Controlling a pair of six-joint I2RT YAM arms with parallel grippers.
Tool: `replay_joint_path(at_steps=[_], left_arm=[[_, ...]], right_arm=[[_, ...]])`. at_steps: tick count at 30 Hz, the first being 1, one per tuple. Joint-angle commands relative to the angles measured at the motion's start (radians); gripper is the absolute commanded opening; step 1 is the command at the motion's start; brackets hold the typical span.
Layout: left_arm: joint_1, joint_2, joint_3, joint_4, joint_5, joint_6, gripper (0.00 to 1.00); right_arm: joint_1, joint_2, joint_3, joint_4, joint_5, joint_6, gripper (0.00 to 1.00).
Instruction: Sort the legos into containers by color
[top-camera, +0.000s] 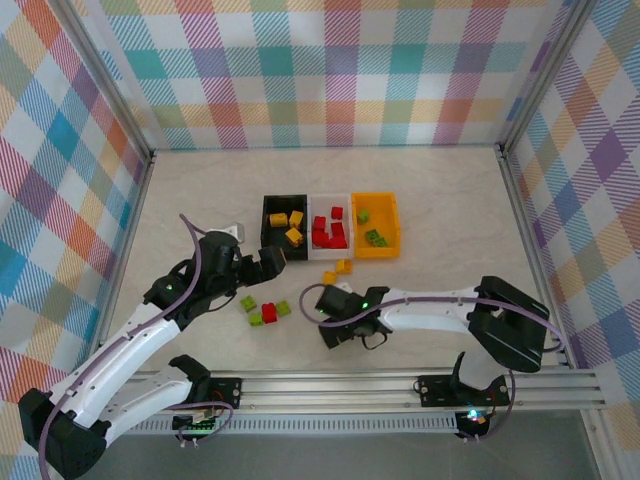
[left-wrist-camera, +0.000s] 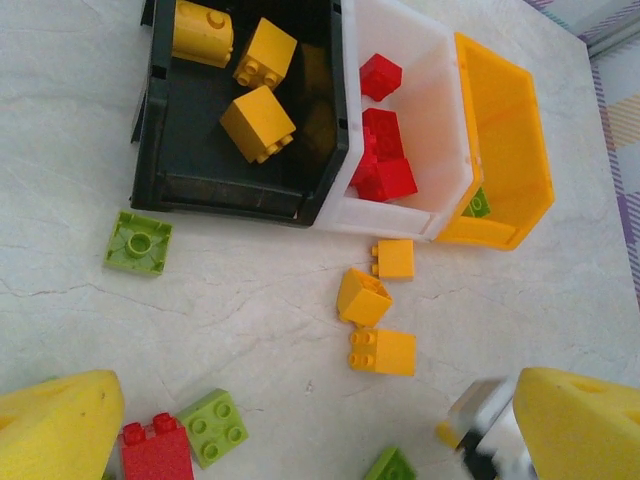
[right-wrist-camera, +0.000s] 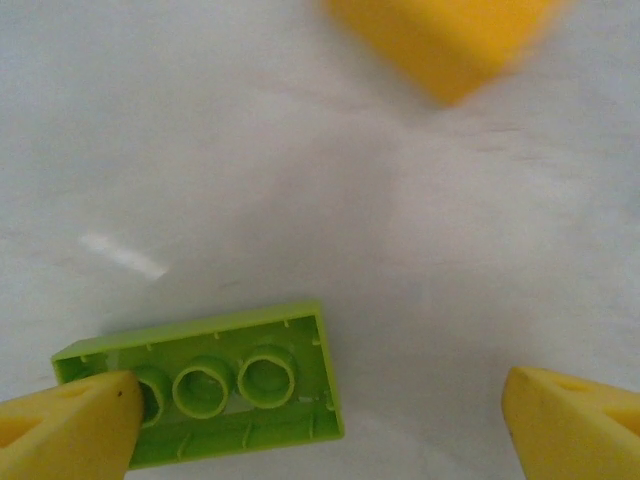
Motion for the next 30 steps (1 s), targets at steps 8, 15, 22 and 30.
replay_joint_path(at_steps=[8,15,22,30], left_arm=[[0.005,-0.029,-0.014,-0.026,-0.015,0.005,1.00],[0.007,-0.027,-0.017,-0.021,-0.019,0.005,1.00],[0.018,-0.021,-0.030,-0.019,-0.018,0.002,1.00],[0.025,-0.020,-0.029,-0.017,-0.016,0.002,1.00]], right_arm=[[-0.041,-0.160,0.003,-0.055,0.016,-0.092,0.98],[-0.035,-0.050,0.020,-0.016,-0.051,-0.088,0.98],[-0.026,0.057,0.045,-0.016,-0.014,-0.103,0.97],[-0.025,0.091,0.039,-0.015,-0.015,-0.111,0.73]])
